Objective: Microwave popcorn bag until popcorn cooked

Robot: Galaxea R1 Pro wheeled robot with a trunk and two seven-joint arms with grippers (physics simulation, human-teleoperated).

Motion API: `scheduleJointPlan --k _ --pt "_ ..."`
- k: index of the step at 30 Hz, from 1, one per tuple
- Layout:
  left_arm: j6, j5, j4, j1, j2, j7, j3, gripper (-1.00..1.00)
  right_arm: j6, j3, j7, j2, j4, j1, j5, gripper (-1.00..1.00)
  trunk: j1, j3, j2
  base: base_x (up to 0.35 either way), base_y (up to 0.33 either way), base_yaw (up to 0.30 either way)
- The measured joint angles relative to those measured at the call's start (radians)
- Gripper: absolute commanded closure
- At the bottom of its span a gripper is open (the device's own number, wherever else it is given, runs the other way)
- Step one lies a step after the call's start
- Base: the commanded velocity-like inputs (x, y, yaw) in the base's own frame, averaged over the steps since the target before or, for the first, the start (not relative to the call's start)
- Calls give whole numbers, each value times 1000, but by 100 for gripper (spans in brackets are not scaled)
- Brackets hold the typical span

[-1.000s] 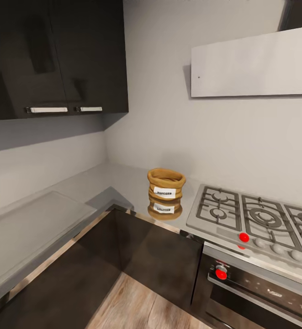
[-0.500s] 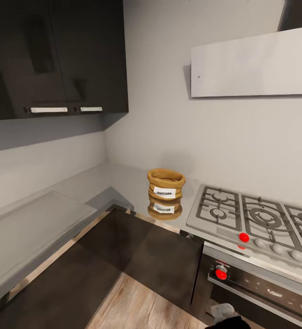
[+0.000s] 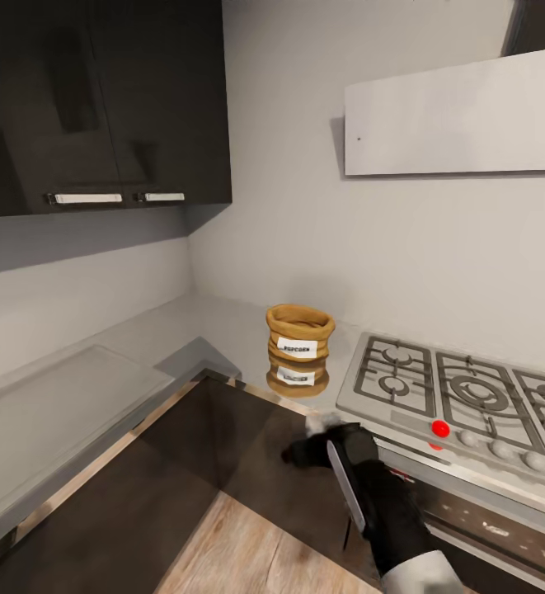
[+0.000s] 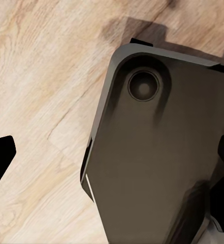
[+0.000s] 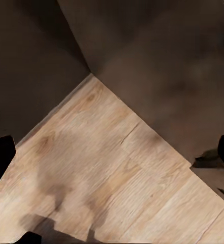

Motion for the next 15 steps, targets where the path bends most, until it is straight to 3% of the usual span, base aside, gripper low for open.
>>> scheduleJointPlan --k 3,9,15 --pt "0 0 0 0 0 0 0 -100 0 0 5 0 -9 -89 -1 -100 0 0 0 0 0 0" --pt "0 0 0 0 0 0 1 -100 0 -4 2 0 3 -329 -3 -100 0 0 0 0 0 0" --pt "0 -2 0 0 0 -1 1 -100 0 -16 -37 0 44 -484 7 -100 0 0 0 0 0 0"
